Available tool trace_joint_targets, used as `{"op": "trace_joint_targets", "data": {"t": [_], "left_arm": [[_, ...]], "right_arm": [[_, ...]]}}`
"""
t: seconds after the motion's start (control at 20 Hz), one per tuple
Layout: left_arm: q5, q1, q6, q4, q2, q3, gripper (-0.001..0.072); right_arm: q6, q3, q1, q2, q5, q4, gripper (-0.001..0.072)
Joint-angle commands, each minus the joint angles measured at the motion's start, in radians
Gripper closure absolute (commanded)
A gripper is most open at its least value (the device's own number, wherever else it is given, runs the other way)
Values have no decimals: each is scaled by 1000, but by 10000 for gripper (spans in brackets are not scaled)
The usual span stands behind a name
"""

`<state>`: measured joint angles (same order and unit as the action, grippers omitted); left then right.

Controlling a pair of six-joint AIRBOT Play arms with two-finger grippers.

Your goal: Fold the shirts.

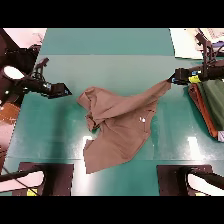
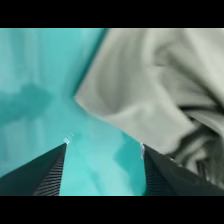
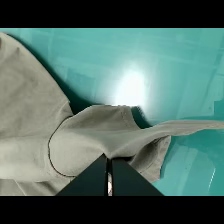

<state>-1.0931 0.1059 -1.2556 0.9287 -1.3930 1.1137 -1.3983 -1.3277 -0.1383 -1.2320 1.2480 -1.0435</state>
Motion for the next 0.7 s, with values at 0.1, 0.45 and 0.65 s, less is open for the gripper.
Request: {"op": "trace_joint_targets", "data": {"t": [0.1,0.45,0.65], "left_arm": [[-5,10,19,-181,-206,4,151],[136,-75,22,-239,-235,6,291],[164,-75,26,-271,-235,41,683]], "right_arm": [[-1,0,-1,1,-10,0,693],[0,0,-1,2,-18,0,693],[0,0,-1,2,-18,0,693]]}}
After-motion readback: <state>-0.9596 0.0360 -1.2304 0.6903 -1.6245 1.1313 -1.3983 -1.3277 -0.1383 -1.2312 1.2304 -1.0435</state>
